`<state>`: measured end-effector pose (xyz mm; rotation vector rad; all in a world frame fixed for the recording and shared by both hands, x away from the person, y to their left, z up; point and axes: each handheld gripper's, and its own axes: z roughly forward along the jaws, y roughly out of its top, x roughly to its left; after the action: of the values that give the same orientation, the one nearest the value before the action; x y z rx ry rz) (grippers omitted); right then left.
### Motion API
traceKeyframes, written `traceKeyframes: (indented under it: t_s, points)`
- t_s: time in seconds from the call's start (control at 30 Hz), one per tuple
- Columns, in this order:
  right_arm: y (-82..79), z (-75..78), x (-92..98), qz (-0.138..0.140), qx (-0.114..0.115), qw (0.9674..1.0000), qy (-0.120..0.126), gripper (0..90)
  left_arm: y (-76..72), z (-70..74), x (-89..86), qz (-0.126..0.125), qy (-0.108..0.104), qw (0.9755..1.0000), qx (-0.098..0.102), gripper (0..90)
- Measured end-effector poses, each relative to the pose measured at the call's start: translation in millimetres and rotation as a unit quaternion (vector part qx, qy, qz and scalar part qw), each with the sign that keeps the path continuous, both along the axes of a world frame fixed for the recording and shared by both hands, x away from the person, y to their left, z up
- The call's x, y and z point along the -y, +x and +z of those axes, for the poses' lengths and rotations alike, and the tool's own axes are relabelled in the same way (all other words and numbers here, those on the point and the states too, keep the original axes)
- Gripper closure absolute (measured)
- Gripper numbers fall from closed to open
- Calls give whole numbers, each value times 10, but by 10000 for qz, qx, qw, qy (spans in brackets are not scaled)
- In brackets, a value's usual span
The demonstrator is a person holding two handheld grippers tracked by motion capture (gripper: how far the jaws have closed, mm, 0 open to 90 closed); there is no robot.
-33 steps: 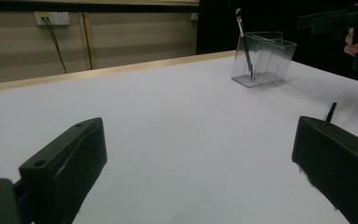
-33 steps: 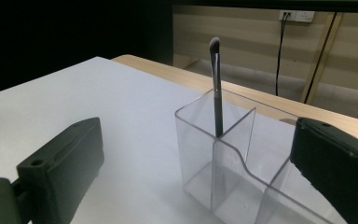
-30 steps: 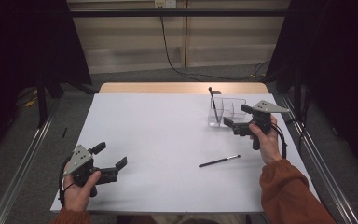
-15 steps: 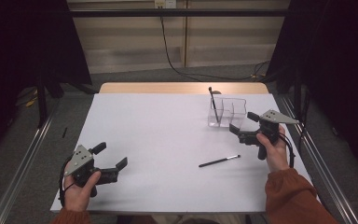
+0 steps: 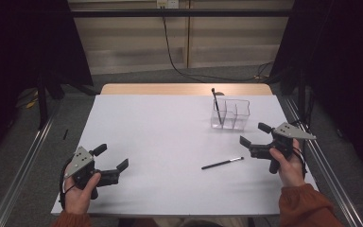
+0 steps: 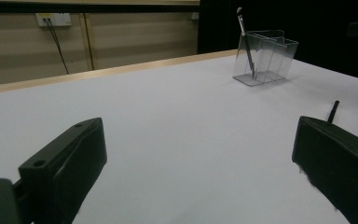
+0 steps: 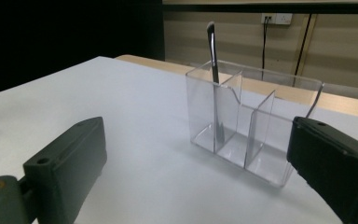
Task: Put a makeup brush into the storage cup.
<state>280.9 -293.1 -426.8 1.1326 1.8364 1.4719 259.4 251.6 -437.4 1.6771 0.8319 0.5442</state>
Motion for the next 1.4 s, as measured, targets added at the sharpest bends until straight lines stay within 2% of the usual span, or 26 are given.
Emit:
traceKeyframes:
  t_s: [0.13, 0.33, 0.6, 0.67, 0.8, 0.87, 1.17, 1.4]
  points:
    - [-110, -39, 3, -12, -18, 10000, -76, 43, -9, 5, -2, -14, 4, 10000, 1, 30]
    - [-260, -69, 55, 44, -77, 10000, 1, 29, -42, 11, -3, -12, -5, 10000, -4, 29]
    - [-484, -163, 95, 12, -88, 9999, -80, 28, -124, 15, -40, 37, -15, 10000, -5, 29]
    - [-540, -178, 103, 12, -80, 9998, -165, 28, -151, 20, -61, 56, 1, 10000, 16, 28]
    - [-627, -154, 149, -26, 35, 10000, -82, 27, -177, 24, -82, 98, -40, 9999, 18, 27]
    - [-644, -148, 168, -50, 53, 10000, -20, 26, -179, 22, -88, 105, -65, 9999, 9, 27]
    - [-608, -163, 134, 30, 24, 10000, -45, 24, -148, 9, -85, 100, -31, 9999, -20, 28]
    - [-537, -153, 87, 115, -27, 9999, -69, 20, -156, 11, -102, 123, -105, 9998, -68, 28]
